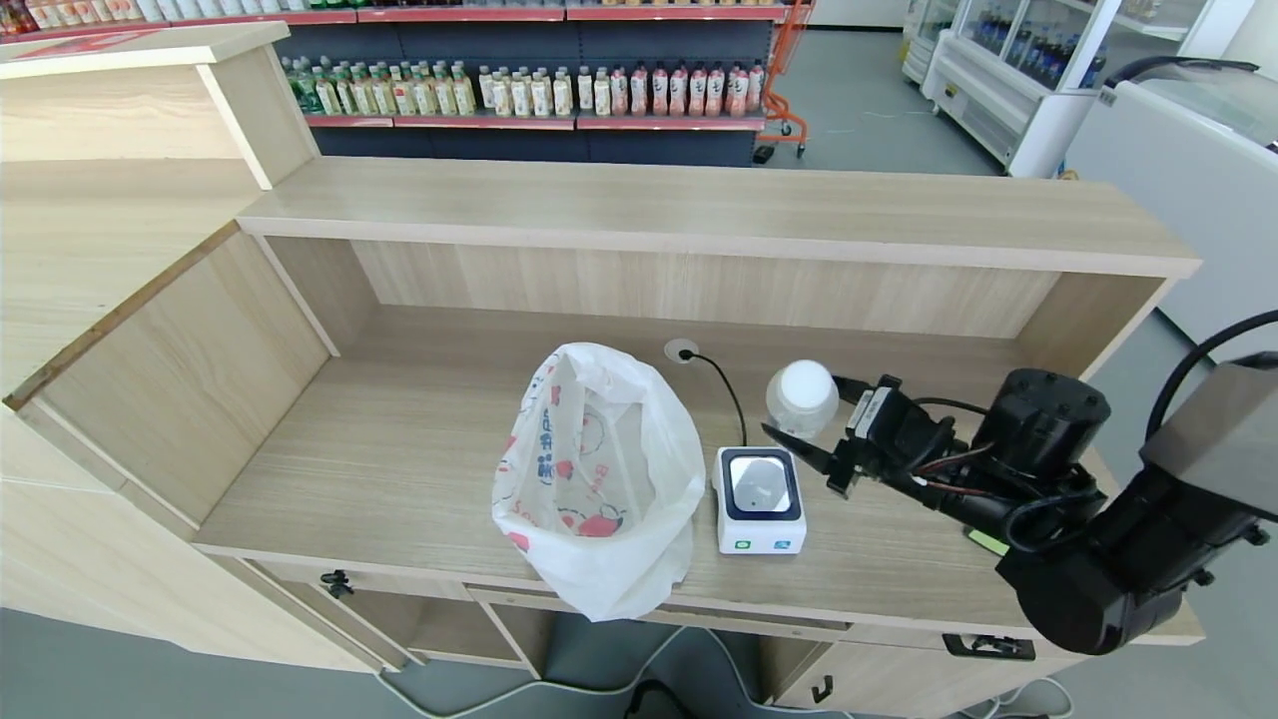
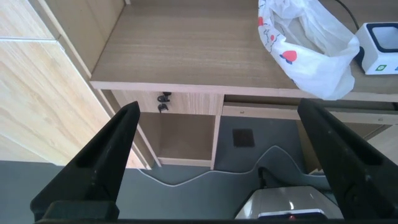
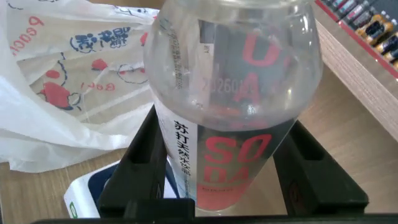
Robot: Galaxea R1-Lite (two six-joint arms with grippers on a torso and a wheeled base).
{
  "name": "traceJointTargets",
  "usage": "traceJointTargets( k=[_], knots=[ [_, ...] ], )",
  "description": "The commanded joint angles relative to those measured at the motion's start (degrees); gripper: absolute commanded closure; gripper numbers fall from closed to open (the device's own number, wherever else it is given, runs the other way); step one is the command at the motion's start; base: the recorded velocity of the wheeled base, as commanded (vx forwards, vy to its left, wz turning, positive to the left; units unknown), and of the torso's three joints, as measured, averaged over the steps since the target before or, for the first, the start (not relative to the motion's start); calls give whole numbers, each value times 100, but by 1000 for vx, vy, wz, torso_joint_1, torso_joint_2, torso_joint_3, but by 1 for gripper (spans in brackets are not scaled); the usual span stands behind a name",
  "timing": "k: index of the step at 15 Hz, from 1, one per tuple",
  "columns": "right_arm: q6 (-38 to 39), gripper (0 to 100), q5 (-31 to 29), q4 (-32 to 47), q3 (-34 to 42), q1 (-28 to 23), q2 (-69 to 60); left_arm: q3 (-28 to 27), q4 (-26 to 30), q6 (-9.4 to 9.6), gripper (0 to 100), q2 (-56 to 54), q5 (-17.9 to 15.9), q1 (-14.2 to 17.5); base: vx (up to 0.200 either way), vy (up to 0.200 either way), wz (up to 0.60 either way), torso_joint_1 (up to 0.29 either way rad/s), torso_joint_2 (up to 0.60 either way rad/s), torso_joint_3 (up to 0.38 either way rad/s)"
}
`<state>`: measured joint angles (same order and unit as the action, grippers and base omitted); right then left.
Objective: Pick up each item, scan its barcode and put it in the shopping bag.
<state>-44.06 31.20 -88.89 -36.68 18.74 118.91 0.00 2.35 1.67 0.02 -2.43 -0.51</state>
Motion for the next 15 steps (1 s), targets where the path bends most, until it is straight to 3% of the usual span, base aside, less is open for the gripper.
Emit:
traceJointTargets(
  k=[1,5,15],
  knots=[
    [-103,100,220,-111,-6,-19,519,0,2,0,0,-2,-4,-2,0,0,0,0,0,0],
    [-455,100,871,-111,-331,-292,774,0,2,0,0,-2,5,-2,0,0,0,0,0,0],
    [-472,100,1178,-111,-1060,-265,1258,0,2,0,0,-2,-4,-2,0,0,0,0,0,0]
  ],
)
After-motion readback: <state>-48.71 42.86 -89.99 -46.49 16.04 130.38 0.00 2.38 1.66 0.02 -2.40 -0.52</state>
